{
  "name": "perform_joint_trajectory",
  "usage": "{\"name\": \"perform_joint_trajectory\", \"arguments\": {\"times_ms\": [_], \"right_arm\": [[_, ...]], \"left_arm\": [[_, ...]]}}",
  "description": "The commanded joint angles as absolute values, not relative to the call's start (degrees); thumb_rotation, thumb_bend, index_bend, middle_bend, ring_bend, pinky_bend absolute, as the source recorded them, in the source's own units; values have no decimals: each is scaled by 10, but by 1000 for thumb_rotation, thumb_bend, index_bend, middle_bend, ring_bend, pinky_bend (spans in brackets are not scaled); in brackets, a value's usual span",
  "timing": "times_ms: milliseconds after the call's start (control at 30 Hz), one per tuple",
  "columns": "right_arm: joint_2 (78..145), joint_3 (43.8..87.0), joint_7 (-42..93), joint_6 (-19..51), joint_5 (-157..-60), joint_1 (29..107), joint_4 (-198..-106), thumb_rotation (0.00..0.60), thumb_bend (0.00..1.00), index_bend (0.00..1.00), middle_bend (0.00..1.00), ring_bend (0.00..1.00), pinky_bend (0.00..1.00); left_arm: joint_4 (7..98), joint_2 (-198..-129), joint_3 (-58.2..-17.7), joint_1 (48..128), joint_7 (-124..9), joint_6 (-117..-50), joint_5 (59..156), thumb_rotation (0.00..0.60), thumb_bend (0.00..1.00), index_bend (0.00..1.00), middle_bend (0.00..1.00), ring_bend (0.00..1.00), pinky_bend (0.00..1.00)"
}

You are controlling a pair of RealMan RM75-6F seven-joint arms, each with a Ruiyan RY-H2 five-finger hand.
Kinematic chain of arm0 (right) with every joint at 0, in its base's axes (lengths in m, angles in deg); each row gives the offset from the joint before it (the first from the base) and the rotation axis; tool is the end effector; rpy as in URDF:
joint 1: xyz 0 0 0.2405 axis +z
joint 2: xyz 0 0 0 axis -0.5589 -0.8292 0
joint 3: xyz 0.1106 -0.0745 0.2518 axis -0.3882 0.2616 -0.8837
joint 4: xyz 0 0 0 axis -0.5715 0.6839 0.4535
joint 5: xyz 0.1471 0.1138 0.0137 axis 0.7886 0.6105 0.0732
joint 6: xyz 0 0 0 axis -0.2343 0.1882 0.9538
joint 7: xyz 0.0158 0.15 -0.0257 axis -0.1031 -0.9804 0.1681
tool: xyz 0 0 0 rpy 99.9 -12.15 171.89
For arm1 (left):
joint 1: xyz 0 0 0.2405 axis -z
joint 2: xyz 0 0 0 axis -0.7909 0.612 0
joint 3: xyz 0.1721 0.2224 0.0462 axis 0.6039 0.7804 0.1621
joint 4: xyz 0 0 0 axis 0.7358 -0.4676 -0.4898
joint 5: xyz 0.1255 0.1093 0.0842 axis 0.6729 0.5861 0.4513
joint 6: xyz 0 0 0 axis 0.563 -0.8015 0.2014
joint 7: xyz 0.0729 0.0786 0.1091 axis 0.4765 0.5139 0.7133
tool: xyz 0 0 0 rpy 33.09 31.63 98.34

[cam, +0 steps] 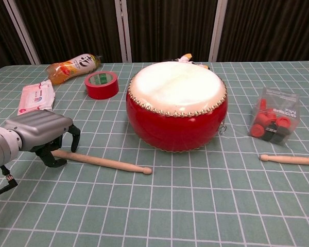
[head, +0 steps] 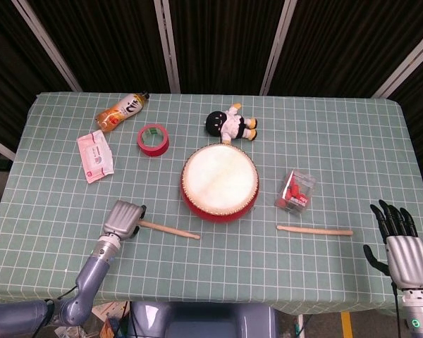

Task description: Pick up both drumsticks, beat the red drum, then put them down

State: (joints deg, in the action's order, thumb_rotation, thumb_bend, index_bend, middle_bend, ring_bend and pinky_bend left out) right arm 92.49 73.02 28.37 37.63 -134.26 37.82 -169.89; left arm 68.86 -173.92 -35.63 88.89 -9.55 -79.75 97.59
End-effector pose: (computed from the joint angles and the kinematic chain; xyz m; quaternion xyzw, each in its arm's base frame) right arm -0.3252 -0.1836 0.1894 0.6054 -0.3754 0.3877 0.5851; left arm -0.2087 0.3170 -0.0291 -0.7797 -0.3388 -0.2154 0.4805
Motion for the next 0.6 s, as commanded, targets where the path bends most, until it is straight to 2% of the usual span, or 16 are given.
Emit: {"name": "perform_joint_trajectory", "arguments": {"times_ms": [33,167,333,433,600], "right_arm": [[925,730,283,376,-1343,378,-1699,600,393,0,0,0,0],[924,731,281,377,-1343,378,-1700,600,392,0,0,0,0],[924,730,279,378,-1342,377,-1699,600,393,0,0,0,0],[924,731,278,378,-1342,377,-1700,600,392,0,0,0,0],[922,731,279,376,-1340,377,-1702,600,392,0,0,0,0]], "left_arm": [[680,-1747,-354,894,-94,-799,975,600,306,448,1000,1000,1000],[670,-1757,-353,897,-94,-798,968,600,315,469,1000,1000,1000],[661,-1768,-349,900,-95,-802,962,600,476,652,1000,1000,1000],[665,-1768,-346,898,-101,-808,967,600,522,725,1000,1000,1000],[708,-1742,-353,887,-139,-832,992,600,542,753,1000,1000,1000]]}}
